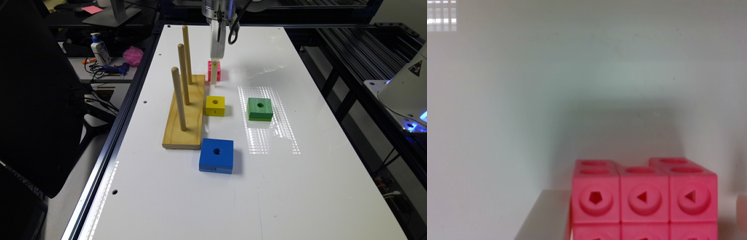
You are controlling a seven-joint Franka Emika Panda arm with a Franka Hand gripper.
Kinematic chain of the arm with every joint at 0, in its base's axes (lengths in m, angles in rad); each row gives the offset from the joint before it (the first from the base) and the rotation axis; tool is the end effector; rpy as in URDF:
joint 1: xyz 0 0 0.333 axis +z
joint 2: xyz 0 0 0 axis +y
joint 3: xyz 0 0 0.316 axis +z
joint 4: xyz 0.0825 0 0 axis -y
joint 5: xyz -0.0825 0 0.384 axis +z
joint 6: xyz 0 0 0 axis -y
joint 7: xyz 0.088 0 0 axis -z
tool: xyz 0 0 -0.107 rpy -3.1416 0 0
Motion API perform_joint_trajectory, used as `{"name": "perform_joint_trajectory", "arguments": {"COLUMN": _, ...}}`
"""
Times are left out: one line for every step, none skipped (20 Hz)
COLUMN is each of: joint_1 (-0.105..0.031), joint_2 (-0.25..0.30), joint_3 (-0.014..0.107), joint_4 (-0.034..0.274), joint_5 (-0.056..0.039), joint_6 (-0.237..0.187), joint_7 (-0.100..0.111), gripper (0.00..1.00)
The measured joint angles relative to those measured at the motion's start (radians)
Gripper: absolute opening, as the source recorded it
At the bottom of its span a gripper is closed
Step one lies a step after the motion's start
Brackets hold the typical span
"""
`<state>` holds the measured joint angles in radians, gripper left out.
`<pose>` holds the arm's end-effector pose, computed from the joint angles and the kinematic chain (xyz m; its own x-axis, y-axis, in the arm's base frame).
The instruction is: Pick up pink block.
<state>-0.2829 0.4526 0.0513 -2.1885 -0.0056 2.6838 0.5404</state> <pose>0.5468 -0.1282 0.1810 0.7154 -0.6982 0.0270 -0.6971 -0.7159 -0.0392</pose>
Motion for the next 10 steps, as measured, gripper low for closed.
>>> {"name": "perform_joint_trajectory", "arguments": {"joint_1": 0.000, "joint_2": 0.002, "joint_3": 0.000, "joint_4": 0.003, "joint_5": 0.0000, "joint_6": 0.000, "joint_7": 0.000, "gripper": 1.00}}
{"name": "perform_joint_trajectory", "arguments": {"joint_1": 0.000, "joint_2": 0.003, "joint_3": 0.000, "joint_4": 0.005, "joint_5": 0.0000, "joint_6": 0.000, "joint_7": 0.000, "gripper": 1.00}}
{"name": "perform_joint_trajectory", "arguments": {"joint_1": 0.000, "joint_2": 0.004, "joint_3": 0.001, "joint_4": 0.006, "joint_5": 0.0000, "joint_6": 0.000, "joint_7": 0.000, "gripper": 1.00}}
{"name": "perform_joint_trajectory", "arguments": {"joint_1": 0.000, "joint_2": 0.006, "joint_3": 0.001, "joint_4": 0.006, "joint_5": 0.0000, "joint_6": 0.000, "joint_7": 0.000, "gripper": 1.00}}
{"name": "perform_joint_trajectory", "arguments": {"joint_1": 0.000, "joint_2": 0.012, "joint_3": 0.001, "joint_4": 0.006, "joint_5": 0.0000, "joint_6": 0.001, "joint_7": 0.000, "gripper": 1.00}}
{"name": "perform_joint_trajectory", "arguments": {"joint_1": 0.000, "joint_2": 0.020, "joint_3": 0.001, "joint_4": 0.007, "joint_5": 0.0000, "joint_6": 0.004, "joint_7": 0.000, "gripper": 1.00}}
{"name": "perform_joint_trajectory", "arguments": {"joint_1": 0.000, "joint_2": 0.028, "joint_3": 0.000, "joint_4": 0.011, "joint_5": -0.0003, "joint_6": 0.011, "joint_7": 0.000, "gripper": 1.00}}
{"name": "perform_joint_trajectory", "arguments": {"joint_1": 0.000, "joint_2": 0.029, "joint_3": 0.000, "joint_4": 0.013, "joint_5": -0.0003, "joint_6": 0.011, "joint_7": 0.000, "gripper": 1.00}}
{"name": "perform_joint_trajectory", "arguments": {"joint_1": 0.000, "joint_2": 0.029, "joint_3": 0.000, "joint_4": 0.013, "joint_5": -0.0003, "joint_6": 0.011, "joint_7": 0.000, "gripper": 1.00}}
{"name": "perform_joint_trajectory", "arguments": {"joint_1": -0.001, "joint_2": 0.028, "joint_3": 0.000, "joint_4": 0.013, "joint_5": -0.0003, "joint_6": 0.011, "joint_7": 0.000, "gripper": 0.00}}
